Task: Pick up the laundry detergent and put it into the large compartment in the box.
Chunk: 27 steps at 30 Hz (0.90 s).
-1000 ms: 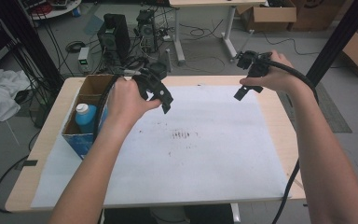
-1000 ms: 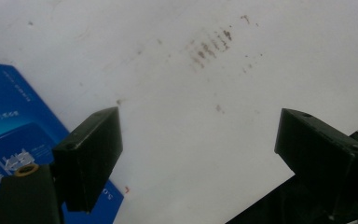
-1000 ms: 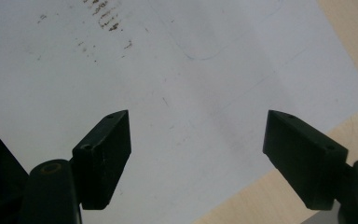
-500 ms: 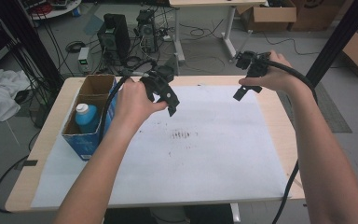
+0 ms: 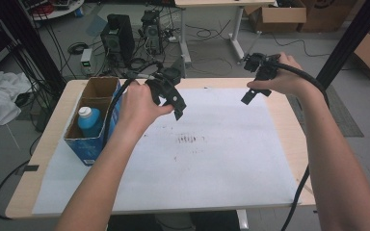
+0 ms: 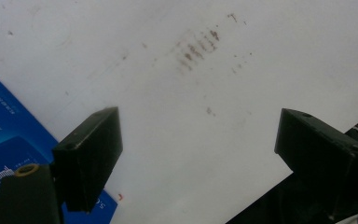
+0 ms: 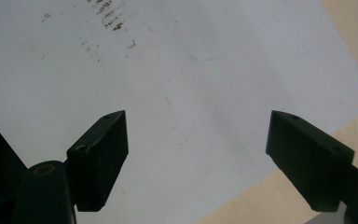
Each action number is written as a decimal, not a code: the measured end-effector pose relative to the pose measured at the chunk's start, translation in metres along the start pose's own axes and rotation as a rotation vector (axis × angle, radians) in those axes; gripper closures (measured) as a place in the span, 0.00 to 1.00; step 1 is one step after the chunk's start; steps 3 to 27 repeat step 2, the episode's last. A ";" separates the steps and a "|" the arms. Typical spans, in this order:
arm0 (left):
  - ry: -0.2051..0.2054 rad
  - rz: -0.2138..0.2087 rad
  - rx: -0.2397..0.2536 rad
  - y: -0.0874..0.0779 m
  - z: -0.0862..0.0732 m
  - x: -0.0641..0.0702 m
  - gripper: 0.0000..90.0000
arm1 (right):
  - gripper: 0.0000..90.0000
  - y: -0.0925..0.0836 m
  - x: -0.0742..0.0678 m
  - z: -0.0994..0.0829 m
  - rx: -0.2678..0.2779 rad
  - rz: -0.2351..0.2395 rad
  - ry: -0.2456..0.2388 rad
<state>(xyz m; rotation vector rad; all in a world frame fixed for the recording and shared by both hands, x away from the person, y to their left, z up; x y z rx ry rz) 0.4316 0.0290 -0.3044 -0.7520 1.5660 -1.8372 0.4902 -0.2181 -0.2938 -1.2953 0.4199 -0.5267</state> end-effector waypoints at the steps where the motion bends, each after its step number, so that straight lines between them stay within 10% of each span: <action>1: 0.004 -0.003 0.002 0.000 0.000 0.001 0.17 | 0.23 0.000 0.000 0.000 0.000 0.001 0.000; 27: 0.002 -0.003 0.004 0.000 0.001 0.001 0.17 | 0.23 0.000 -0.001 0.000 0.001 0.002 0.002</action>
Point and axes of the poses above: each handheld gripper's, and its own axes: y roughly forward along the jaws, z roughly out of its top, x roughly to its right, the point moved 8 cm from there along y, roughly forward along the jaws, and after that the axes turned 4 degrees about y, right-handed, at the moved point
